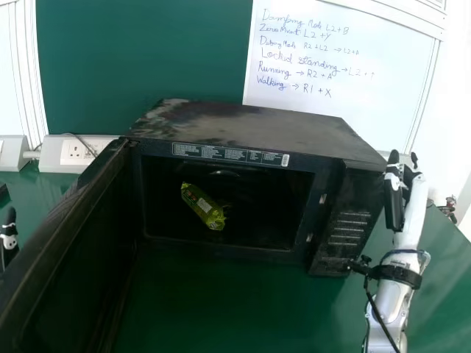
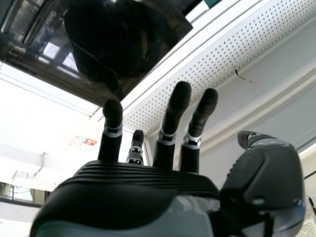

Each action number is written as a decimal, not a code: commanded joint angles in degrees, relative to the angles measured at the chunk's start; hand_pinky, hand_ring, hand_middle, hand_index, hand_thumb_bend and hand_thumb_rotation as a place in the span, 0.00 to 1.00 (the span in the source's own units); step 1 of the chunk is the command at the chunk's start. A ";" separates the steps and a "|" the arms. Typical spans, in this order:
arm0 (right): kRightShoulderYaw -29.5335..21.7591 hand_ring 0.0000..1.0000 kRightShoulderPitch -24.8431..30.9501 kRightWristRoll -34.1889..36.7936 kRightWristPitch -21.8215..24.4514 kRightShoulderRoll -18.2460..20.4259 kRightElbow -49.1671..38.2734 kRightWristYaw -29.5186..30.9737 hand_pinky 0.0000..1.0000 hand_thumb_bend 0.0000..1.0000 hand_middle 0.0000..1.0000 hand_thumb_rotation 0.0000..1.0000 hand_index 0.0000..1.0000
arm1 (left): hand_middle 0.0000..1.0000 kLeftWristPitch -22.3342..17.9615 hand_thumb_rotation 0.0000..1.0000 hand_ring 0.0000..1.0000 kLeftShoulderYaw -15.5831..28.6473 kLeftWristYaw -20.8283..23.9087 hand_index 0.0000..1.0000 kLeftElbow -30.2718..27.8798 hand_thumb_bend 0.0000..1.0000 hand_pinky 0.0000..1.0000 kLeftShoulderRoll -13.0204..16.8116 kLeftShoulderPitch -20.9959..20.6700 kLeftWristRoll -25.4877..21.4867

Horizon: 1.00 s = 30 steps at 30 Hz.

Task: Put biscuit inside oven

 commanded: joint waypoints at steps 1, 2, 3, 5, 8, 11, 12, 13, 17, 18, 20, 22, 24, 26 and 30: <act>-0.32 0.13 -0.88 -0.25 0.54 0.30 -0.55 -0.50 0.09 0.64 0.19 0.61 0.24 | 0.87 -0.19 0.26 0.85 -1.19 -1.07 0.89 -0.90 0.75 0.79 0.60 0.34 0.59; -0.30 0.13 -0.81 -0.35 0.84 0.34 -0.78 -0.49 0.09 0.64 0.19 0.62 0.24 | 0.88 -0.19 0.26 0.86 -1.53 -1.04 0.89 -1.38 0.76 0.80 0.66 0.51 0.91; -0.33 0.12 -0.78 -0.30 1.18 0.43 -1.05 -0.40 0.08 0.64 0.19 0.63 0.24 | 0.88 0.04 0.26 0.86 -1.85 -0.91 0.89 -2.06 0.76 0.80 0.73 0.70 0.99; -0.38 0.12 -0.76 -0.35 1.51 0.40 -1.29 -0.44 0.08 0.64 0.19 0.62 0.24 | 0.90 0.75 0.26 0.88 -2.43 -0.91 0.91 -3.49 0.75 0.82 0.82 1.06 0.65; -0.44 0.13 -0.86 -1.11 1.54 0.07 -0.95 -1.10 0.09 0.63 0.19 0.62 0.24 | 0.93 2.75 0.26 0.92 -3.09 0.61 0.93 -6.29 0.73 0.86 0.53 1.61 -0.95; -0.73 0.13 -0.98 -0.71 1.84 0.39 -1.07 -1.23 0.10 0.64 0.19 0.63 0.25 | 0.93 4.40 0.25 0.92 -3.74 2.44 0.93 -9.20 0.72 0.87 0.37 2.18 -2.26; -0.75 0.13 -0.98 -0.87 2.04 0.34 -1.09 -1.34 0.10 0.64 0.20 0.63 0.25 | 0.93 4.62 0.25 0.93 -4.00 2.90 0.93 -10.18 0.72 0.87 0.36 2.43 -2.36; -0.75 0.13 -0.96 -1.06 2.45 0.27 -1.21 -1.32 0.10 0.64 0.20 0.64 0.25 | 0.94 4.86 0.26 0.94 -4.24 3.44 0.94 -11.13 0.71 0.88 0.31 2.65 -2.47; -0.91 0.14 -0.96 -0.77 2.83 0.19 -1.39 -1.24 0.10 0.61 0.20 0.63 0.25 | 0.93 4.98 0.28 0.93 -5.67 5.07 0.94 -14.13 0.71 0.88 0.43 3.28 -1.53; -0.94 0.14 -0.99 -0.76 2.80 0.15 -1.30 -1.29 0.10 0.61 0.21 0.63 0.25 | 0.93 4.75 0.29 0.93 -6.12 5.31 0.94 -14.76 0.71 0.87 0.51 3.41 -1.05; -0.92 0.14 -1.02 -1.12 3.03 0.10 -1.25 -1.44 0.10 0.62 0.21 0.63 0.25 | 0.93 4.53 0.30 0.93 -6.89 5.78 0.95 -15.78 0.71 0.88 0.63 3.58 -0.52; -0.90 0.14 -0.99 -1.09 2.99 -0.07 -1.20 -1.23 0.10 0.61 0.21 0.63 0.25 | 0.93 4.63 0.29 0.94 -7.47 6.08 0.95 -16.50 0.72 0.89 0.78 3.60 -0.50; -0.98 0.14 -0.84 -0.51 3.31 -0.04 -1.60 -0.59 0.10 0.62 0.21 0.65 0.25 | 0.93 4.70 0.30 0.93 -8.04 6.41 0.96 -17.19 0.73 0.89 1.08 3.59 -0.33; -0.97 0.15 -0.72 -0.24 3.81 0.13 -2.16 -0.21 0.11 0.61 0.22 0.65 0.25 | 0.94 5.09 0.30 0.93 -8.37 6.85 0.96 -17.70 0.73 0.89 1.43 3.56 -0.60; -0.49 0.15 -0.35 -0.92 4.27 0.12 -2.96 -0.02 0.11 0.60 0.22 0.62 0.26 | 0.95 5.66 0.29 0.94 -8.48 7.37 0.97 -18.42 0.73 0.89 2.29 3.32 -0.98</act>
